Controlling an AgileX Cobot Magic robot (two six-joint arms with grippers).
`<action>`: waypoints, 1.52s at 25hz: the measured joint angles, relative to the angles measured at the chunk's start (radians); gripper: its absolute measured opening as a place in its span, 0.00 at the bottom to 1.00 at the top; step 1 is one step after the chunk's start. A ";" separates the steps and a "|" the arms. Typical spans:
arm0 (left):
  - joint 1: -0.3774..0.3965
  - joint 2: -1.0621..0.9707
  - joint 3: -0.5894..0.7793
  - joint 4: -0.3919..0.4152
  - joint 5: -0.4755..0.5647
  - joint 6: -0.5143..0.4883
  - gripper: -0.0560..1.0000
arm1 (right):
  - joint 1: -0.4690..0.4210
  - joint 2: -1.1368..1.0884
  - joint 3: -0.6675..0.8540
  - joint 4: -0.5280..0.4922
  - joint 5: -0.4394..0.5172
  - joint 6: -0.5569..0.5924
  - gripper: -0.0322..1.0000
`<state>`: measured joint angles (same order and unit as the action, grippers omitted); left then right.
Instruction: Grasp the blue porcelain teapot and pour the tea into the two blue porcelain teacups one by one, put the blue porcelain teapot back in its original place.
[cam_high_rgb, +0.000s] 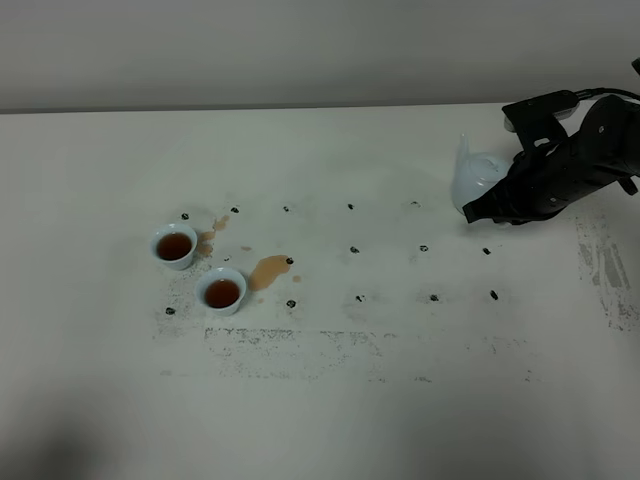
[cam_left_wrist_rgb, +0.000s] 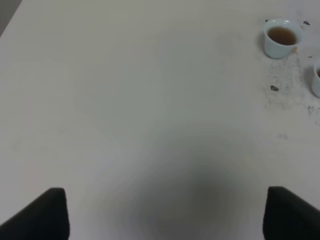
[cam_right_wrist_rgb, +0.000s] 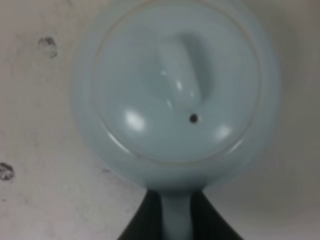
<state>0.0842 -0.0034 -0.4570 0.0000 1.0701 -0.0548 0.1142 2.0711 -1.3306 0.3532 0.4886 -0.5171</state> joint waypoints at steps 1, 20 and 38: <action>0.000 0.000 0.000 0.000 0.000 0.000 0.76 | 0.000 0.000 0.000 0.000 0.000 0.000 0.07; 0.000 0.000 0.000 0.000 0.000 0.000 0.76 | 0.001 -0.012 -0.001 0.003 -0.006 0.001 0.57; 0.000 0.000 0.000 0.000 0.000 0.000 0.76 | -0.082 -0.273 -0.067 -0.011 0.354 0.201 0.60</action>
<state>0.0842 -0.0034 -0.4570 0.0000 1.0701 -0.0548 0.0321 1.7984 -1.3972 0.3420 0.8426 -0.3160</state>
